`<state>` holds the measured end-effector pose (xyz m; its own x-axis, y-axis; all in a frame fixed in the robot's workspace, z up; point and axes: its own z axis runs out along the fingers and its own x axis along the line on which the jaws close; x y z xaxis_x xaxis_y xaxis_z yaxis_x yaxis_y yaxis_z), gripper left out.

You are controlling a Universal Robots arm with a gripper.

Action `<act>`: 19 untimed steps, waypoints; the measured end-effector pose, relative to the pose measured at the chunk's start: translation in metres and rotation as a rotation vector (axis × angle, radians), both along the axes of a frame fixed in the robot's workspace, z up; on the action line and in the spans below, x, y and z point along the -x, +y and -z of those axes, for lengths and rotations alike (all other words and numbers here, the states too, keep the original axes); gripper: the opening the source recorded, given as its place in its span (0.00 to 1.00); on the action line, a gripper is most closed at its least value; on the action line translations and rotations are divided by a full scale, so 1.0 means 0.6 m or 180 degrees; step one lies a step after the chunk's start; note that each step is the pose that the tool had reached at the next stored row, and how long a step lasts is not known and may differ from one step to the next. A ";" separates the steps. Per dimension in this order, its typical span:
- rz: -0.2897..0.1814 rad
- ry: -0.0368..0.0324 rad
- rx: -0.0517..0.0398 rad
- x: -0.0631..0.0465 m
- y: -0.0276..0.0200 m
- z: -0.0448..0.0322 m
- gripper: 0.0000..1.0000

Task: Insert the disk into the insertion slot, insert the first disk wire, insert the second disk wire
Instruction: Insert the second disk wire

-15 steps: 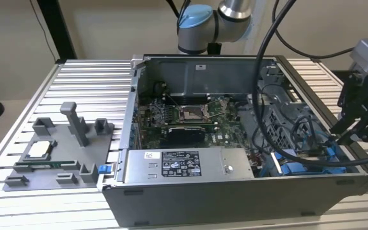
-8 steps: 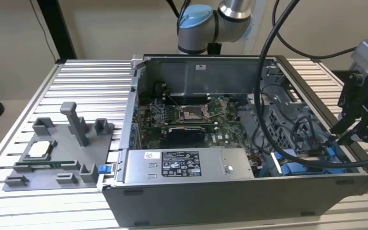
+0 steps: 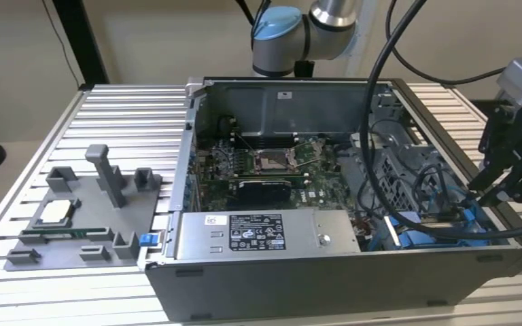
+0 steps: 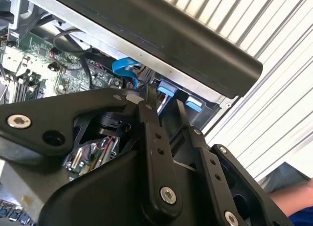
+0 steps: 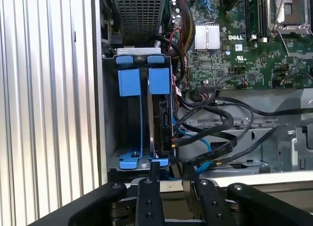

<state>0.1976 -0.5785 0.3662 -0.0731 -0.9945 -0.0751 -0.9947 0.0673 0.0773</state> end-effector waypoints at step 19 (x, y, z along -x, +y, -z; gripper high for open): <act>-0.0063 -0.0002 -0.0171 0.000 -0.0043 0.014 1.00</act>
